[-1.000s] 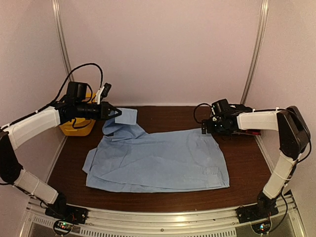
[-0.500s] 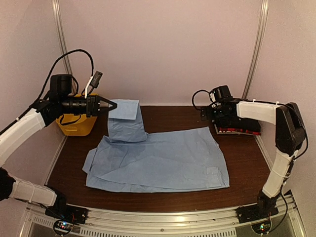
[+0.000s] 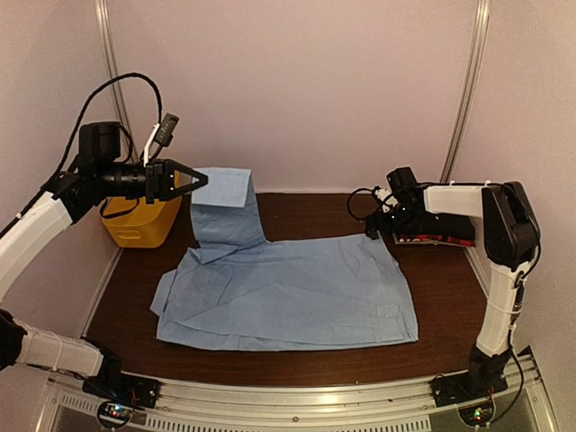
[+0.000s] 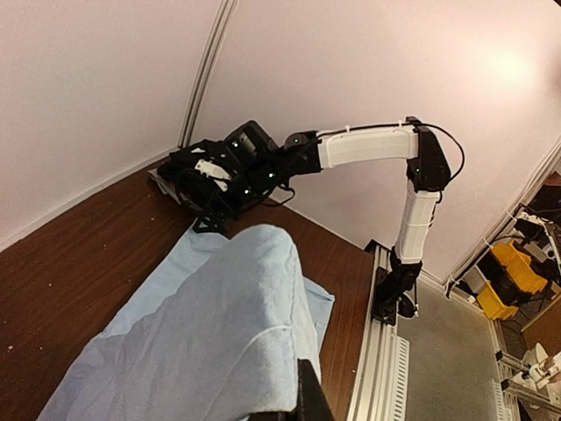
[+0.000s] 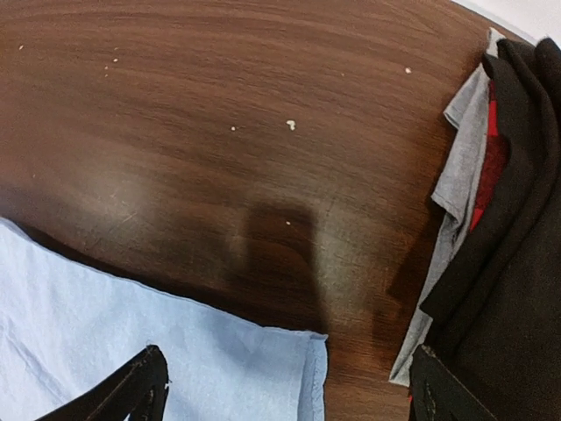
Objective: Fold and stack the long sleeve shirts
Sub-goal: Pick up the corner of the shirt from the center of the board.
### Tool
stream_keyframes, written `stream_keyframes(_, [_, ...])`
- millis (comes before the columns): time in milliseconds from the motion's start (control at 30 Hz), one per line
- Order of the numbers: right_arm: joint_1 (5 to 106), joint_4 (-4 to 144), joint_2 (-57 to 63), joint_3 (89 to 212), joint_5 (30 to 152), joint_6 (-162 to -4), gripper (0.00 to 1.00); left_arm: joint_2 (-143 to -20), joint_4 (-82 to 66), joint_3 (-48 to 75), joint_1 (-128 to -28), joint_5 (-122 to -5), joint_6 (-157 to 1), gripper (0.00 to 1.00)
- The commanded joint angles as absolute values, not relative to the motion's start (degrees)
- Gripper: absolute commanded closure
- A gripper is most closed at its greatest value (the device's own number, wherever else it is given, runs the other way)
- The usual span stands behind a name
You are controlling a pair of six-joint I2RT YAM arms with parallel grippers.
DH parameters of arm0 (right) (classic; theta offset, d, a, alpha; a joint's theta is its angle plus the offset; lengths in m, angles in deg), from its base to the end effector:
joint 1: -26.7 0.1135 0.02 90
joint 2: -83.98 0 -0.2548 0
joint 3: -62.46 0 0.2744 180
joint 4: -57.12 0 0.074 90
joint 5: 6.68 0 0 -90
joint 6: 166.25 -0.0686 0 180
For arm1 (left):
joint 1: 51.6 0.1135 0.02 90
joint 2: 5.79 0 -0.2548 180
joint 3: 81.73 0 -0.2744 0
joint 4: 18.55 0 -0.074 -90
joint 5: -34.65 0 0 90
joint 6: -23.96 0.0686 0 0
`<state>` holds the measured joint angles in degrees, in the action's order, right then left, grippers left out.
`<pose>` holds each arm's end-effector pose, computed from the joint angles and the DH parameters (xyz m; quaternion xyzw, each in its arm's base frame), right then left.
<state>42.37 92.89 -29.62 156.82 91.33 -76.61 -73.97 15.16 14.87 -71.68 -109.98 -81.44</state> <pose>0.4427 0.1341 0.1403 -0.1475 0.9401 0.1078 0.2877 0.2606 -0.1548 0.3860 0.2974 0.7095 -0.5129 0.3810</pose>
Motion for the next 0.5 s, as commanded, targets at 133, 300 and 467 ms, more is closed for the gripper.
stream_keyframes(133, [42.0, 96.5, -30.5, 161.1, 95.7, -64.0, 0.03, -71.5, 13.7, 8.9, -71.5, -115.2, -83.1, 1.0])
stream_keyframes(300, [41.6, 99.8, -33.1, 165.0, 100.1, -57.7, 0.03, -72.1, 13.9, 8.4, -71.5, -115.9, -83.5, 1.0])
stream_keyframes(467, [41.5, 105.8, -37.1, 170.7, 102.8, -53.3, 0.05, -72.4, 14.4, 8.6, -71.5, -115.8, -83.8, 1.0])
